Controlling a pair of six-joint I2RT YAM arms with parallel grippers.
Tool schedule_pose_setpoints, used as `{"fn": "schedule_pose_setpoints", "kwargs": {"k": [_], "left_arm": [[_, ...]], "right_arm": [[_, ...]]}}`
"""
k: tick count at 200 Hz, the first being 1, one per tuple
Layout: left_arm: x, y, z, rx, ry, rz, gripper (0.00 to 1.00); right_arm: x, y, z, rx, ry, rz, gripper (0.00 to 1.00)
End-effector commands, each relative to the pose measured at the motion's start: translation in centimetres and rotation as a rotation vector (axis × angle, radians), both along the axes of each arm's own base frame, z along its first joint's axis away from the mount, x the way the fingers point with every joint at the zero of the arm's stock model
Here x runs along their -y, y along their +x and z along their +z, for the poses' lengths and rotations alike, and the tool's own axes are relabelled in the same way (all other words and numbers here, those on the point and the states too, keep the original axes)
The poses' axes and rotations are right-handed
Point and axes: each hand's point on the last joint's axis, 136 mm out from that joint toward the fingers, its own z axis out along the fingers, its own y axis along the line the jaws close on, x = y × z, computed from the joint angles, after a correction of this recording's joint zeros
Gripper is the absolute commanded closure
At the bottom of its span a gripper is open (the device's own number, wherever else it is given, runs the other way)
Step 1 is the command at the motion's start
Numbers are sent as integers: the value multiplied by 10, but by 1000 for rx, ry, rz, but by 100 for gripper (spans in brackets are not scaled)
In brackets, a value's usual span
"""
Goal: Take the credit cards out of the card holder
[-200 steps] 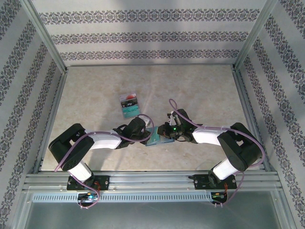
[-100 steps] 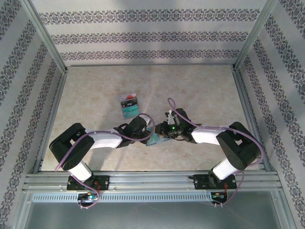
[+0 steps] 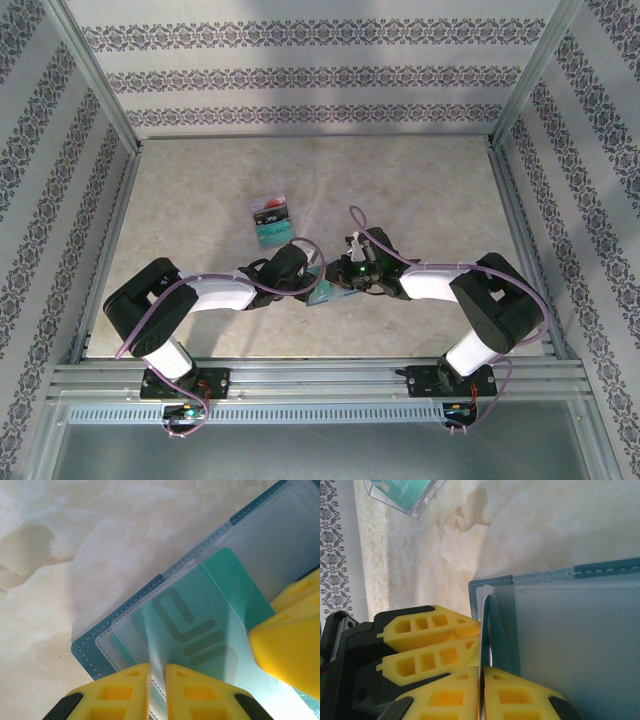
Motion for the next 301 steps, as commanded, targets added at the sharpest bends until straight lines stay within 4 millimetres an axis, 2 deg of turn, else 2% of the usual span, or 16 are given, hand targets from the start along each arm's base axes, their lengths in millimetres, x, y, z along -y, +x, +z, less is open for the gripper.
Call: {"fn": "schedule_pose_setpoints", "kwargs": {"k": [1, 70, 124, 183, 222, 254, 269, 301], "left_arm": [[-8, -10, -12, -35, 54, 7, 85], [-14, -10, -15, -37, 76, 24, 85], [-15, -9, -13, -26, 71, 28, 85], [-9, -5, -5, -2, 37, 26, 78], [-4, -2, 11, 22, 7, 21, 70], [-2, 1, 32, 58, -26, 20, 63], [-2, 3, 44, 81, -41, 12, 53], [-5, 8, 73, 134, -84, -13, 40]], "right_arm": [[1, 4, 20, 61, 43, 1, 89], [18, 4, 18, 69, -1, -31, 92], [36, 1, 11, 71, -120, -50, 95], [47, 0, 16, 101, -175, -58, 96], [49, 1, 21, 116, -179, -56, 96], [49, 2, 30, 139, -174, -41, 97], [46, 1, 36, 161, -162, -13, 97], [41, 1, 48, 206, -142, 33, 98]]}}
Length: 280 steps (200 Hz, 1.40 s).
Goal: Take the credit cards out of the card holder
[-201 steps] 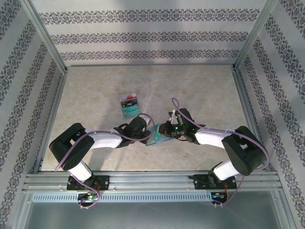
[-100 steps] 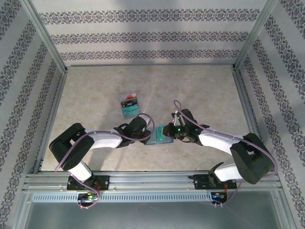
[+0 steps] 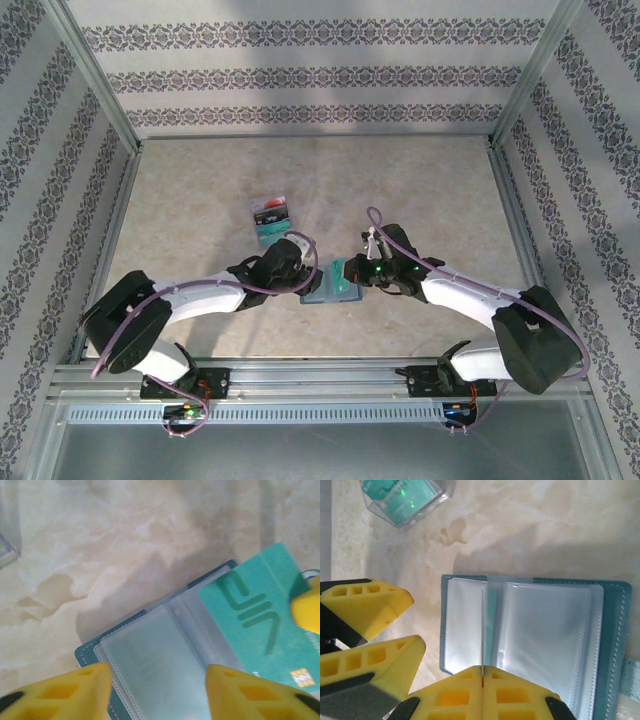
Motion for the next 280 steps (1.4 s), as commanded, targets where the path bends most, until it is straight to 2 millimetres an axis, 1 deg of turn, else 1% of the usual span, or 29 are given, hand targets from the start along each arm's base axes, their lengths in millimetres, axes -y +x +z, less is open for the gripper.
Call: {"fn": "schedule_pose_setpoints", "kwargs": {"k": [1, 20, 32, 52, 83, 99, 114, 131, 166, 197, 213, 226, 263, 280], "left_arm": [[-4, 2, 22, 34, -21, -22, 40], [-6, 6, 43, 35, -102, -40, 26], [-4, 6, 57, 41, -156, -86, 21], [2, 0, 80, 55, -222, -199, 20], [5, -7, 103, 80, -292, -339, 21], [4, -7, 116, 79, -354, -382, 22], [0, -5, 122, 76, -385, -396, 23], [-1, -9, 124, 71, -395, -437, 25], [4, -33, 123, 29, -412, -601, 28], [3, -44, 113, -29, -388, -657, 38], [4, -44, 111, -36, -391, -661, 44], [5, -46, 113, -43, -407, -670, 47], [9, -52, 117, -61, -447, -703, 69], [10, -55, 118, -63, -464, -717, 78]], "right_arm": [[-6, 3, 20, 63, 22, 59, 98], [-10, 2, 30, 86, 44, 90, 99], [-14, 1, 37, 106, 64, 122, 99], [-23, -4, 53, 139, 107, 191, 100], [-35, -15, 77, 198, 176, 316, 100], [-37, -21, 85, 226, 195, 362, 100], [-39, -26, 92, 252, 215, 402, 100], [-40, -32, 100, 273, 239, 437, 100], [-42, -42, 113, 312, 278, 492, 100], [-42, -49, 122, 345, 299, 527, 100], [-42, -50, 125, 354, 305, 536, 100], [-42, -51, 126, 359, 308, 544, 100], [-43, -52, 129, 365, 315, 557, 100], [-44, -51, 131, 375, 315, 558, 100]]}}
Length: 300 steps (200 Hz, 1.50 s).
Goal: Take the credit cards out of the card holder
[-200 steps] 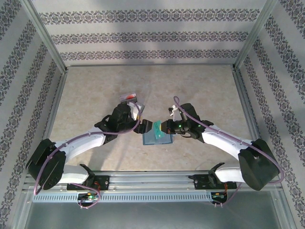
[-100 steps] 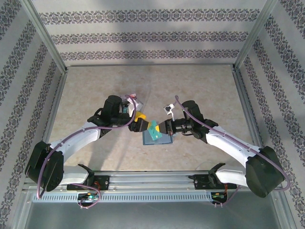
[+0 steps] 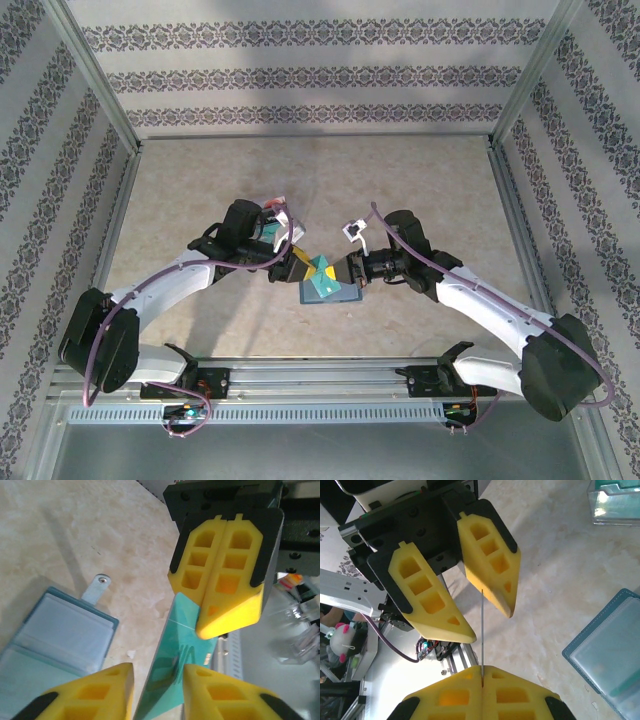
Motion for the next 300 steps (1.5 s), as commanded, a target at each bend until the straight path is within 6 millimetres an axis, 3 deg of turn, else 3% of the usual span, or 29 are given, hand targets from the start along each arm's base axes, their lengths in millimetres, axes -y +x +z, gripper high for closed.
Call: {"fn": "schedule_pose_setpoints", "kwargs": {"k": [1, 12, 46, 75, 94, 113, 174, 253, 300], "left_arm": [[4, -7, 10, -5, -47, -54, 78], [4, -9, 11, -3, -56, -59, 79], [6, -11, 21, 34, -104, -52, 100], [4, -8, 34, 100, -153, -4, 100], [1, -4, 45, 146, -191, 49, 100], [-5, 3, 50, 191, -216, 134, 100], [-24, 21, 80, 230, -413, 377, 100], [-26, 19, 90, 160, -505, 389, 100], [-25, 18, 95, 167, -519, 380, 100]], "right_arm": [[-3, 1, 22, 69, 43, 33, 100], [-3, 2, 24, 75, 45, 33, 100], [-4, 3, 28, 92, 51, 34, 96], [4, 13, 29, 127, 26, -45, 75], [14, 23, 30, 147, 16, -125, 56], [23, 28, 37, 176, 27, -184, 47], [37, 26, 65, 275, 155, -286, 33], [16, 30, 73, 284, 260, -239, 32], [-6, 32, 82, 292, 299, -162, 41]]}}
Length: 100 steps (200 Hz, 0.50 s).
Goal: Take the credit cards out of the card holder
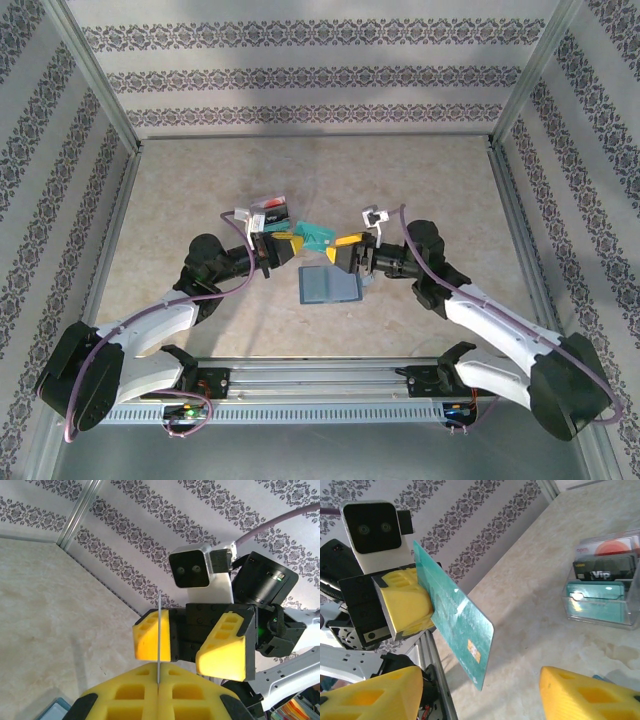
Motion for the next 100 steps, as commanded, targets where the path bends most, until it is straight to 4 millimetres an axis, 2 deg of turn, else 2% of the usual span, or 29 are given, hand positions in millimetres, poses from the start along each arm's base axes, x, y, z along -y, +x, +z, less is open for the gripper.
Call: {"fn": "schedule_pose_setpoints", "kwargs": {"k": [1, 34, 63, 95, 100], "left_arm": [[1, -5, 16, 52, -48, -20, 100], [1, -5, 16, 52, -54, -21, 100], [2, -4, 18, 52, -68, -25, 100], [2, -4, 16, 42, -71, -29, 100], [3, -4, 16, 42, -69, -30, 97]], "right_arm": [[-13, -2, 37, 104, 78, 61, 42], [-25, -4, 43, 120, 98, 103, 49], [-28, -5, 45, 130, 105, 120, 73], [-27, -10, 48, 152, 107, 130, 91], [-26, -11, 49, 156, 107, 131, 93]]}}
